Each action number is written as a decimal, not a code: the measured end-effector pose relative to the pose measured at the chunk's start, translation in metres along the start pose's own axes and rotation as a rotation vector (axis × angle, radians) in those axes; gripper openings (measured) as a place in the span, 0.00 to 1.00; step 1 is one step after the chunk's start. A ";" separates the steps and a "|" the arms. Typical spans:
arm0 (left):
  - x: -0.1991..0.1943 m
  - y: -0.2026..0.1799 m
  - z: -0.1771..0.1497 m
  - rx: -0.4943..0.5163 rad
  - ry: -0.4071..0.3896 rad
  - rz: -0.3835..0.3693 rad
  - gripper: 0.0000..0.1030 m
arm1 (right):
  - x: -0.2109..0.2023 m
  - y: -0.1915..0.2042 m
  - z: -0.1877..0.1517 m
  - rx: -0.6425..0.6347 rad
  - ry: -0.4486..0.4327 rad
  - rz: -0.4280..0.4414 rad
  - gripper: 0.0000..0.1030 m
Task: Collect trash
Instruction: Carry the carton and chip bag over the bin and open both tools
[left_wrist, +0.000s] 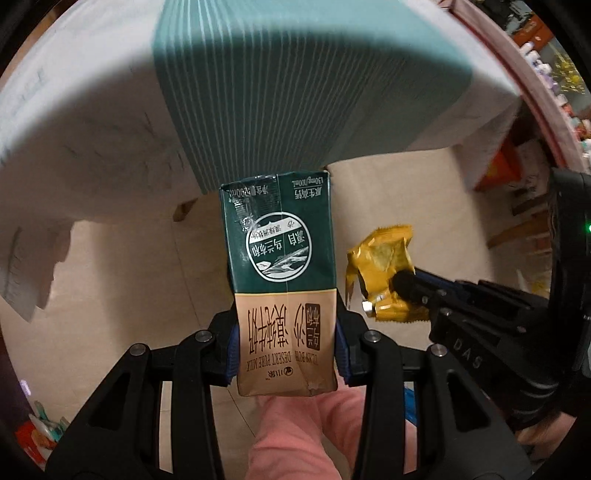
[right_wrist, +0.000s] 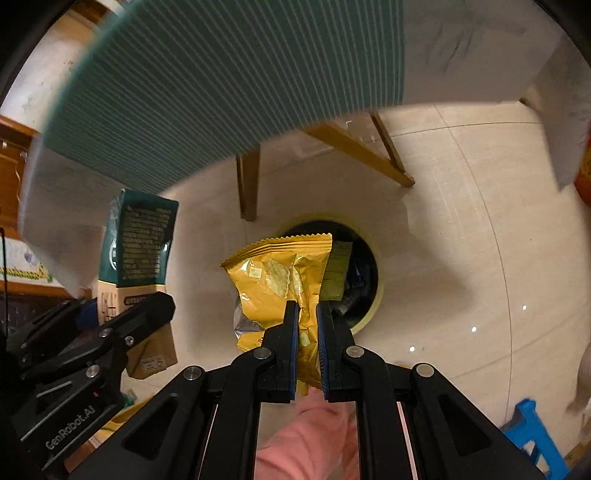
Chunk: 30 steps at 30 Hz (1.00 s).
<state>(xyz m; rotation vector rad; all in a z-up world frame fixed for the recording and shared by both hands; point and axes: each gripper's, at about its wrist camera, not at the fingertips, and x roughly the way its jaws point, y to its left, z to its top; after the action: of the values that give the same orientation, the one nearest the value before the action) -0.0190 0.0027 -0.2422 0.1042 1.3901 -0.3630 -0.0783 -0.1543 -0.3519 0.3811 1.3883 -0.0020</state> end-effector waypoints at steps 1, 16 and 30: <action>0.014 0.000 -0.003 -0.009 -0.007 0.011 0.35 | 0.011 -0.004 -0.001 0.000 0.001 0.004 0.09; 0.174 0.023 -0.021 -0.165 -0.032 0.059 0.37 | 0.161 -0.037 -0.007 0.000 0.013 0.069 0.36; 0.224 0.038 -0.023 -0.167 -0.034 0.103 0.88 | 0.165 -0.037 0.000 -0.007 -0.024 0.091 0.36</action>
<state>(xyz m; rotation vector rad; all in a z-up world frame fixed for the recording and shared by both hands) 0.0010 0.0025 -0.4693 0.0321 1.3703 -0.1615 -0.0549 -0.1526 -0.5193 0.4369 1.3462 0.0732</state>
